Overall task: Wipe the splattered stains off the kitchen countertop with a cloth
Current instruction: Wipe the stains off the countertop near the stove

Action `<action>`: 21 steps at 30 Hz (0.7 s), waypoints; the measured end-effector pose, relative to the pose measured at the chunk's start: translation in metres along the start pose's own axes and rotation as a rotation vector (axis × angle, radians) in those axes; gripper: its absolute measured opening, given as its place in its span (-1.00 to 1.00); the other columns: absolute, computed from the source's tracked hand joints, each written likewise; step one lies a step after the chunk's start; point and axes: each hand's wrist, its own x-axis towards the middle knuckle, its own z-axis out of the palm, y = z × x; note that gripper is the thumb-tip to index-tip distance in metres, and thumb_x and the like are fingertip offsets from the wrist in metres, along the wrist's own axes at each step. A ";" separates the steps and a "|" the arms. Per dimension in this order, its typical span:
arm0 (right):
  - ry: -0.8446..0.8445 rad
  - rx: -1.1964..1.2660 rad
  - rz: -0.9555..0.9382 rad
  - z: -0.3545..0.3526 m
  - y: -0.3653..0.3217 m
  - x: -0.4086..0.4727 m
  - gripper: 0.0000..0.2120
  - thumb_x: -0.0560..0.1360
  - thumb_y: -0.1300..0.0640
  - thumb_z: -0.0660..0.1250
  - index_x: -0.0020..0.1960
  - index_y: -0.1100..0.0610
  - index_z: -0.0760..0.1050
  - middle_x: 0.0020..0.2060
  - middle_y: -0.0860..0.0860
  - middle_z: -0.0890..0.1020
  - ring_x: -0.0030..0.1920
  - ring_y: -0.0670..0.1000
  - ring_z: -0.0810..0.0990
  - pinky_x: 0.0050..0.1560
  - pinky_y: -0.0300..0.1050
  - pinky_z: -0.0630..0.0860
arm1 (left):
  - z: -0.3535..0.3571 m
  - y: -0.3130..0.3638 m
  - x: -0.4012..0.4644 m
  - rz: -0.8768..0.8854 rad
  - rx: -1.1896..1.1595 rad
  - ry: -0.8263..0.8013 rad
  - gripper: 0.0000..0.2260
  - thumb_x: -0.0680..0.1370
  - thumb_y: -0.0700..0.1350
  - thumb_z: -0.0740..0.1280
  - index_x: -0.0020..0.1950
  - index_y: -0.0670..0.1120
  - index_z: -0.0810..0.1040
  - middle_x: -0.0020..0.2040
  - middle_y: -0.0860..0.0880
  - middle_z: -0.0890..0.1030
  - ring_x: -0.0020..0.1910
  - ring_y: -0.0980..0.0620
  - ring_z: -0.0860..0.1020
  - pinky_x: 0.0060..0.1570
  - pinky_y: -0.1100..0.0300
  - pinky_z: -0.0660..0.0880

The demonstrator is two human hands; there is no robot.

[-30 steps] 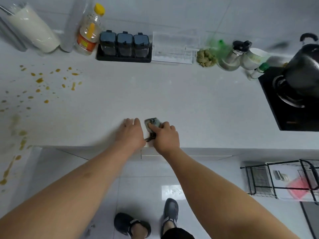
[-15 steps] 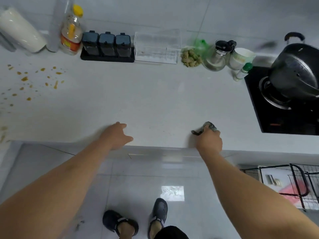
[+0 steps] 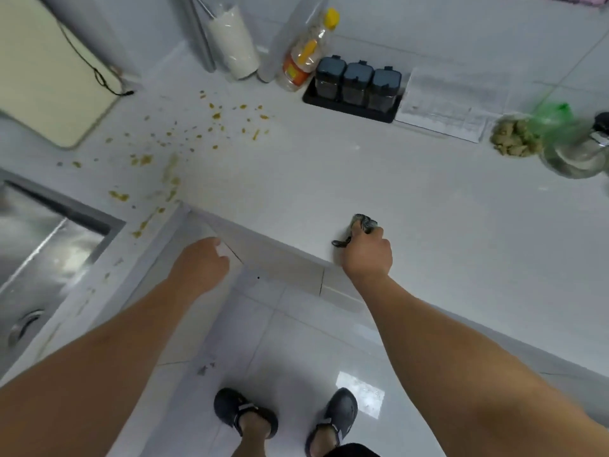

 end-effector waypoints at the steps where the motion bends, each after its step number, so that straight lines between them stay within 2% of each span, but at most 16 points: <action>1: 0.006 -0.006 -0.023 0.003 -0.013 0.003 -0.46 0.53 0.18 0.18 0.51 0.00 0.27 0.26 0.18 0.39 0.07 0.24 0.47 -0.11 -0.03 0.39 | -0.005 -0.013 -0.001 -0.017 -0.007 0.005 -0.49 0.66 -0.01 0.28 0.61 -0.06 0.33 0.45 -0.15 0.52 0.39 -0.17 0.49 0.30 0.05 0.43; 5: 0.020 -0.039 -0.120 0.017 -0.076 0.013 -0.47 0.54 0.12 0.21 0.50 -0.02 0.28 0.30 0.18 0.38 0.12 0.25 0.44 0.01 0.00 0.46 | -0.023 -0.067 -0.006 -0.082 -0.054 0.026 -0.47 0.67 -0.02 0.26 0.63 -0.09 0.28 0.53 -0.15 0.43 0.47 -0.17 0.42 0.40 0.05 0.36; 8: -0.010 -0.049 -0.189 0.031 -0.140 0.016 -0.47 0.54 0.05 0.24 0.50 -0.05 0.28 0.33 0.17 0.36 0.14 0.27 0.43 0.11 0.04 0.50 | -0.040 -0.118 -0.005 -0.146 -0.087 0.076 -0.47 0.65 -0.02 0.28 0.61 -0.10 0.32 0.54 -0.14 0.41 0.49 -0.16 0.40 0.46 0.00 0.32; 12: -0.022 -0.060 -0.273 0.048 -0.209 0.017 -0.46 0.53 0.12 0.20 0.51 -0.06 0.30 0.32 0.17 0.36 0.15 0.28 0.42 0.15 0.07 0.50 | -0.060 -0.162 0.001 -0.137 -0.080 0.131 -0.57 0.59 0.01 0.36 0.41 -0.13 0.49 0.32 -0.13 0.59 0.30 -0.15 0.55 0.26 0.04 0.48; 15: -0.027 -0.079 -0.302 0.061 -0.253 0.020 -0.45 0.53 0.16 0.17 0.51 -0.08 0.31 0.32 0.16 0.35 0.16 0.27 0.41 0.17 0.06 0.47 | -0.078 -0.189 0.003 -0.166 -0.030 0.190 -0.58 0.45 0.13 0.46 0.17 -0.09 0.53 0.11 -0.08 0.58 0.12 -0.12 0.57 0.04 0.03 0.54; 17: -0.043 -0.090 -0.331 0.070 -0.281 0.020 -0.44 0.54 0.16 0.14 0.52 -0.09 0.30 0.34 0.15 0.35 0.18 0.26 0.41 0.22 0.07 0.46 | -0.088 -0.210 0.004 -0.232 0.021 0.182 -0.46 0.36 0.22 0.51 0.16 -0.10 0.50 0.11 -0.09 0.55 0.11 -0.13 0.54 0.05 -0.01 0.55; 19: -0.055 -0.086 -0.365 0.075 -0.302 0.022 -0.44 0.56 0.15 0.12 0.54 -0.11 0.29 0.38 0.14 0.34 0.21 0.27 0.40 0.27 0.07 0.43 | -0.092 -0.227 0.005 -0.292 0.070 0.105 -0.26 0.31 0.31 0.56 0.30 -0.10 0.46 0.21 -0.12 0.53 0.23 -0.17 0.51 0.15 -0.07 0.51; 21: -0.069 -0.101 -0.422 0.081 -0.321 0.024 -0.45 0.58 0.14 0.12 0.55 -0.13 0.29 0.39 0.14 0.34 0.22 0.28 0.40 0.30 0.07 0.41 | -0.091 -0.242 0.007 -0.313 0.057 0.047 -0.16 0.30 0.32 0.59 0.39 -0.10 0.40 0.29 -0.13 0.51 0.30 -0.19 0.49 0.22 -0.09 0.47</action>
